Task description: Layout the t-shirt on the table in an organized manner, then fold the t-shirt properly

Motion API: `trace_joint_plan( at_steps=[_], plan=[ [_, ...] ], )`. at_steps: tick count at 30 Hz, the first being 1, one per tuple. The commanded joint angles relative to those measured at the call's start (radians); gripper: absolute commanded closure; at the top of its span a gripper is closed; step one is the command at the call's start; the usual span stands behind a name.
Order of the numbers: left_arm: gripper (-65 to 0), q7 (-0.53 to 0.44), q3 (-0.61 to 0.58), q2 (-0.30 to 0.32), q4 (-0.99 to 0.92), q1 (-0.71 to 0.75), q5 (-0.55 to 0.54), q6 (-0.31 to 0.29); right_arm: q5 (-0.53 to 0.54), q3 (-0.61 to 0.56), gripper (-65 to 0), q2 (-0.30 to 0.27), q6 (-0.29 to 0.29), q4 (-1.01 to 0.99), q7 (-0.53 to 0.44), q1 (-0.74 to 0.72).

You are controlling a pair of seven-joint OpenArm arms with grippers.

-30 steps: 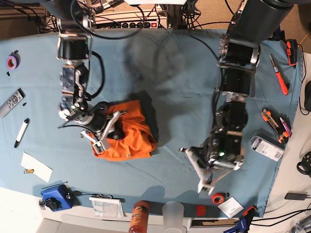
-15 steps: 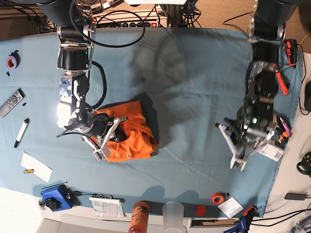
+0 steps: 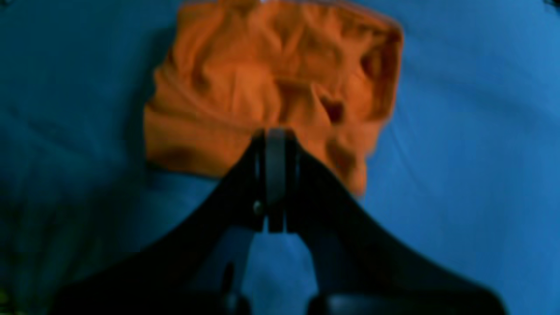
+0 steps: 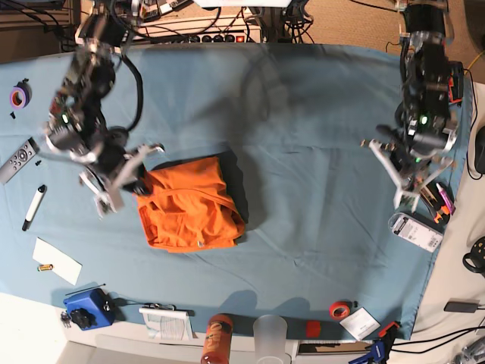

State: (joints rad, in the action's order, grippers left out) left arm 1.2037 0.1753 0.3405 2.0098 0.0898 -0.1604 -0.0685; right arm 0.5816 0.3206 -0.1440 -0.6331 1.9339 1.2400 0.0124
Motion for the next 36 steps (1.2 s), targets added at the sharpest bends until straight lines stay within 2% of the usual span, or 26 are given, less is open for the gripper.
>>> trace_joint_plan(
  at_steps=[1, 6, 11, 15, 18, 21, 30, 36],
  plan=[
    [0.0, -0.015, 0.021, 0.009, 0.034, 0.015, -0.006, 0.003, 0.035, 0.021, 0.0, -0.006, -0.005, 0.045, -0.006, 0.021],
    [0.0, -0.022, 0.064, 0.009, 0.09, 0.149, -0.08, 0.003, 0.081, 0.075, 0.0, -0.027, -0.005, 0.16, 0.019, 0.198],
    [0.0, -0.014, 0.066, 0.009, 0.121, 0.259, -0.079, 0.003, 0.085, 0.075, 0.0, -0.085, -0.005, 0.196, 0.034, 0.36],
    [0.0, -0.013, 0.066, 0.009, 0.158, 0.375, -0.071, 0.004, 0.113, 0.075, 0.0, -0.101, -0.005, 0.197, 0.064, 0.477],
    [0.0, -0.014, 0.066, 0.009, 0.194, 0.463, -0.072, 0.042, 0.12, 0.076, 0.0, -0.1, -0.005, 0.205, 0.069, 0.549],
    [0.0, -0.014, 0.066, 0.008, 0.228, 0.537, -0.051, 0.072, 0.148, 0.078, 0.0, -0.1, -0.005, 0.207, 0.076, 0.599],
    [0.0, -0.024, 0.065, 0.005, 0.235, 0.759, -0.083, 0.071, 0.159, 0.08, 0.0, -0.106, -0.006, 0.207, 0.151, 0.704],
    [0.0, -0.103, 0.065, -0.015, 0.212, 0.895, -0.084, 0.07, 0.159, 0.08, 0.0, -0.12, -0.006, 0.204, 0.156, 0.766]
  ],
)
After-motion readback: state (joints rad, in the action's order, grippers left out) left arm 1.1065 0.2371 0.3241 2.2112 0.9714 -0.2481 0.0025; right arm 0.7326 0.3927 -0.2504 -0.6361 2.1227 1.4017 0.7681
